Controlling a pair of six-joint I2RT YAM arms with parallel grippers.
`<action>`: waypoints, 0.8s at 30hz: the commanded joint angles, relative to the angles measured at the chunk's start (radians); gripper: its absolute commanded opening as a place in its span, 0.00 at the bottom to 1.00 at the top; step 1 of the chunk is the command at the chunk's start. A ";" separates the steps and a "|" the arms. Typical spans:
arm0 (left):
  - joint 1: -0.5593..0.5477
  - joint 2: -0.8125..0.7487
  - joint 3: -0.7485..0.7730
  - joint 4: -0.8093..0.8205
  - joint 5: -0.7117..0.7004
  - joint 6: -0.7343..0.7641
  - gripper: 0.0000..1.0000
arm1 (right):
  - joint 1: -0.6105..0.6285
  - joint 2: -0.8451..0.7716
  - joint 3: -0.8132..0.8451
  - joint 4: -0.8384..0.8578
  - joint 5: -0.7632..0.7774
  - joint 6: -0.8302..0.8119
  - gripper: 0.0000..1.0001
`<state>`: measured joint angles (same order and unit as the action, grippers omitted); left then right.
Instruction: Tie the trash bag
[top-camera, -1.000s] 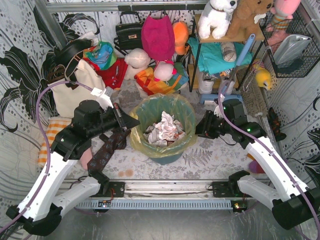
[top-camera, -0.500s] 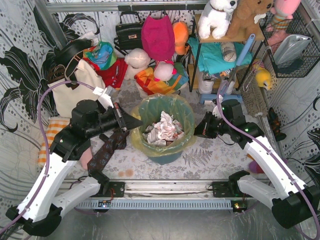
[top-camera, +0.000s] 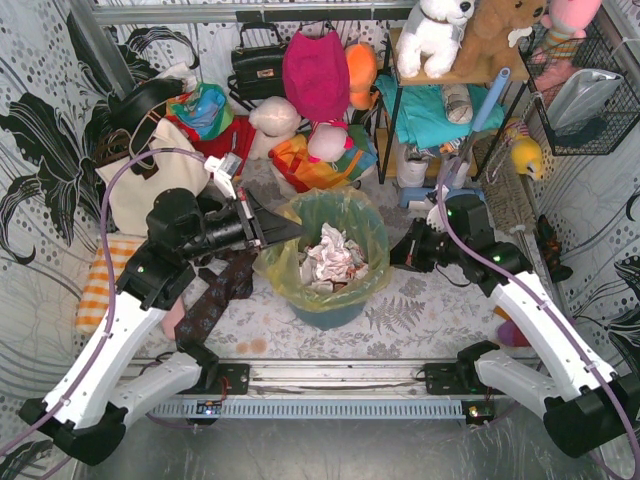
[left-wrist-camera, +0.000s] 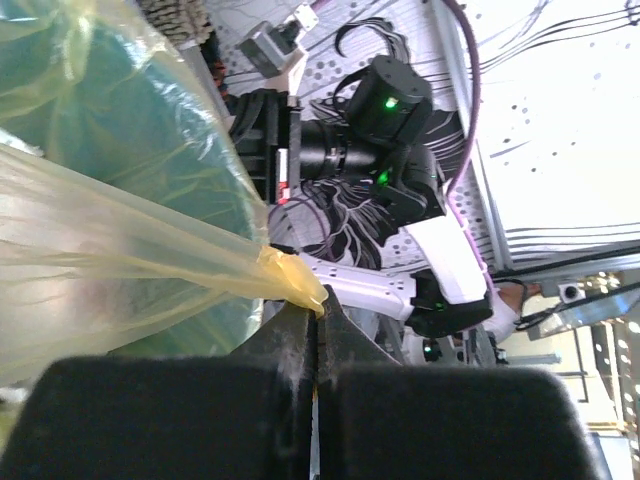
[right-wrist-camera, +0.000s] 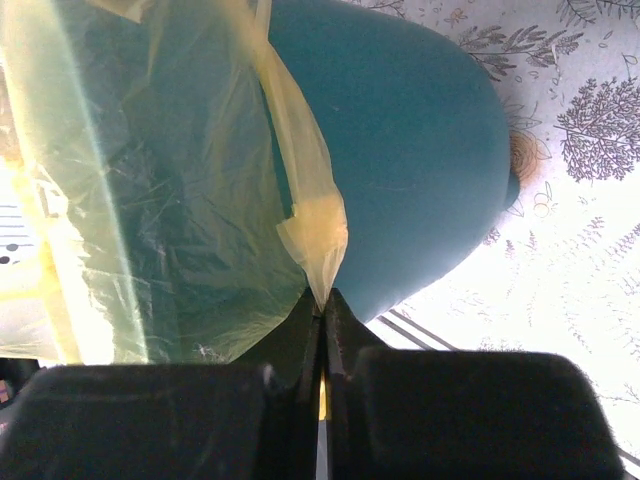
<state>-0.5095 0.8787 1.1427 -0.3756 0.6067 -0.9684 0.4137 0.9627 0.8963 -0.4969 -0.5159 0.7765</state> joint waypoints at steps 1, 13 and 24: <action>0.003 -0.002 -0.021 0.242 0.073 -0.090 0.00 | -0.001 -0.022 0.043 0.002 0.004 0.018 0.00; 0.003 0.051 -0.017 0.402 0.068 -0.156 0.00 | -0.001 -0.049 0.101 -0.019 0.024 0.025 0.00; 0.003 0.038 -0.041 0.336 0.041 -0.110 0.00 | -0.001 -0.050 0.323 -0.150 0.099 -0.012 0.00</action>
<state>-0.5095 0.9344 1.1168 -0.0685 0.6464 -1.1000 0.4137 0.9176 1.1282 -0.6041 -0.4412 0.7883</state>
